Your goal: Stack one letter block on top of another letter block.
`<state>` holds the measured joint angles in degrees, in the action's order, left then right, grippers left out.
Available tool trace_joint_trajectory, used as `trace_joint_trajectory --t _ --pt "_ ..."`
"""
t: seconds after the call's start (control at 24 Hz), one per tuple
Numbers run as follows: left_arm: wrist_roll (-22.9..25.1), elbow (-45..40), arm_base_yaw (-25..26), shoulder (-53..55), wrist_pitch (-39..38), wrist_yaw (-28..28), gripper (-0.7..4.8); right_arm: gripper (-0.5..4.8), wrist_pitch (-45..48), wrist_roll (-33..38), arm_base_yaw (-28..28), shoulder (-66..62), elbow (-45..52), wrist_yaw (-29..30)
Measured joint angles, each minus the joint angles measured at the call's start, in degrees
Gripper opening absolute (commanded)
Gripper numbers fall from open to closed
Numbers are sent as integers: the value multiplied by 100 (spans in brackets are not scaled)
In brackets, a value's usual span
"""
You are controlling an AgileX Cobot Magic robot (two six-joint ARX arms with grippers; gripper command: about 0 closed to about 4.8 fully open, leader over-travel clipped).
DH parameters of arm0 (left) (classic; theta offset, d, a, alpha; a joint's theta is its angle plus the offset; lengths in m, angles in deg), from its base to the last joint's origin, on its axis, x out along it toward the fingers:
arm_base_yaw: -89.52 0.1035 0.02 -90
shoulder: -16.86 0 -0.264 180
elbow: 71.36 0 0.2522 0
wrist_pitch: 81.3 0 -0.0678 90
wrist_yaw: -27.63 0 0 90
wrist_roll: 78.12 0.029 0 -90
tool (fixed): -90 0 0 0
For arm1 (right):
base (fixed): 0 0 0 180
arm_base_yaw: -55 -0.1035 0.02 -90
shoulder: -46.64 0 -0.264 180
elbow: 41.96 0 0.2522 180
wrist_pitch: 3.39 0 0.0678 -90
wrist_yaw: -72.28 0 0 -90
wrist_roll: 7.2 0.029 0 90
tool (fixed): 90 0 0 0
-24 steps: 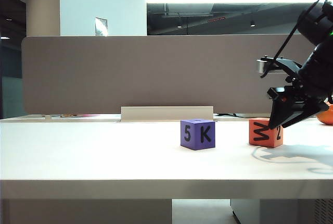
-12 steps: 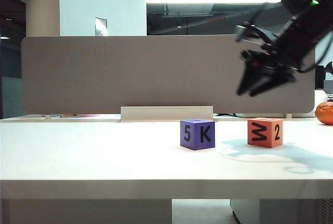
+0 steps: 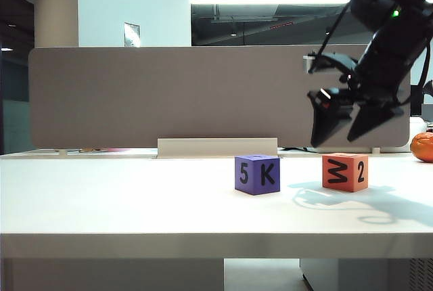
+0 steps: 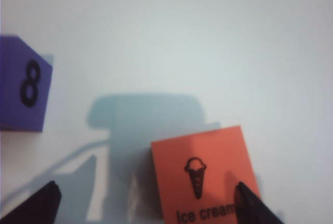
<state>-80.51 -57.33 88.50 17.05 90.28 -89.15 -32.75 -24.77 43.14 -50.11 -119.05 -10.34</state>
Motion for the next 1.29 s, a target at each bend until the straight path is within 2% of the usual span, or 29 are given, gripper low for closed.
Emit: trace_joint_trajectory --t 0.75,0.88,1.08,1.13,1.21,1.29 --pt "-4 0 0 0 0 -7 -6 479 463 -52 90 -479 -42 -721" --pt "-4 0 0 0 0 -7 -5 479 529 -50 136 -509 -15 -984" --pt "-4 0 0 -2 0 -7 -6 479 573 -50 216 -577 2 -1047" --pt "-4 0 0 -2 0 -7 -6 388 595 -50 214 -577 2 -1082" --pt "-2 0 0 -2 0 -7 -5 257 651 -44 208 -577 2 -1147" --pt "-2 0 0 -2 0 -7 -6 246 671 -48 212 -577 2 -1147"
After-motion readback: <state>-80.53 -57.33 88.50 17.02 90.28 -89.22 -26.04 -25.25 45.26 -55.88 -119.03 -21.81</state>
